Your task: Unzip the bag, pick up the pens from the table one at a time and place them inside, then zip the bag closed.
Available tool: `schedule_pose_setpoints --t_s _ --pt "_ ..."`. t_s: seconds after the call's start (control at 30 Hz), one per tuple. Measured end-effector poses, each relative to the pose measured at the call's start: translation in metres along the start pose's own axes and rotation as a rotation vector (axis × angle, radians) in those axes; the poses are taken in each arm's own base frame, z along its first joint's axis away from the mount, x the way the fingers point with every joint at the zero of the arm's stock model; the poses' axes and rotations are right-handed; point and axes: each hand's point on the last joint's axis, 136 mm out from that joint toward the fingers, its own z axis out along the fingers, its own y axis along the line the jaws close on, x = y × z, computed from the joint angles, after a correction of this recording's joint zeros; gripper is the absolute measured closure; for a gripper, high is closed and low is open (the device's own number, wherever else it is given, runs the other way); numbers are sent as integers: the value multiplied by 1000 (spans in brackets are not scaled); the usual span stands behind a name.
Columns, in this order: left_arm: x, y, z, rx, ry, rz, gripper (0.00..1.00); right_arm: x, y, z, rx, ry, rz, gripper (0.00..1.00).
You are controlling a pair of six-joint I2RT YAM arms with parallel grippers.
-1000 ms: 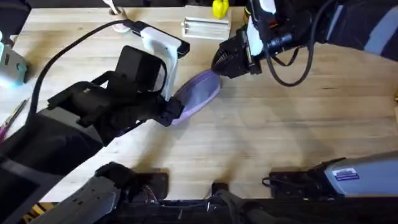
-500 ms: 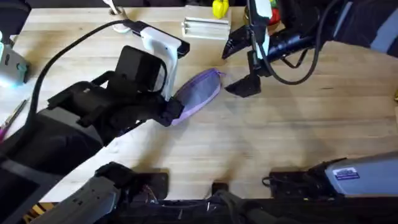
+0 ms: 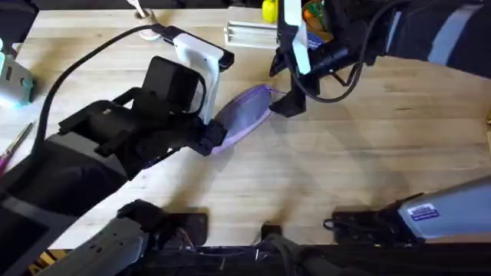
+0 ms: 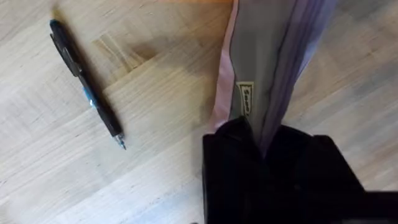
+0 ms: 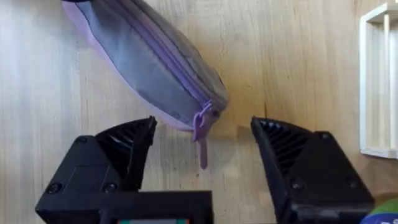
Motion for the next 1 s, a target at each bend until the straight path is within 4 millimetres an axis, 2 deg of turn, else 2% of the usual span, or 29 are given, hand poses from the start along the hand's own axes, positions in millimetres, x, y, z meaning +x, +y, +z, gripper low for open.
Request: schedule_pose_setpoints --t_s 0.07,0.1,0.17,0.3,0.33,0.4,0.43,0.77,0.87,1.0 --pt "0 0 0 0 0 0 959 3 2 5 -14 9 13 149" --pt "0 0 0 0 0 0 959 7 3 10 -23 20 27 277" --pt "0 0 0 0 0 0 959 7 2 10 -22 21 30 421" --pt "0 0 0 0 0 0 959 7 2 10 -19 22 33 613" --pt "0 0 0 0 0 0 959 7 1 10 -19 23 33 690" --pt "0 0 0 0 0 0 959 8 1 10 -18 24 34 918" --pt "0 0 0 0 1 0 959 8 2 10 -18 24 35 954" --pt "0 0 0 0 2 0 959 3 0 3 1 21 6 970" --pt "0 0 0 0 2 0 959 -12 3 -6 26 6 -73 970" --pt "1 0 0 0 4 -1 959 -36 17 -10 29 -6 -191 969"
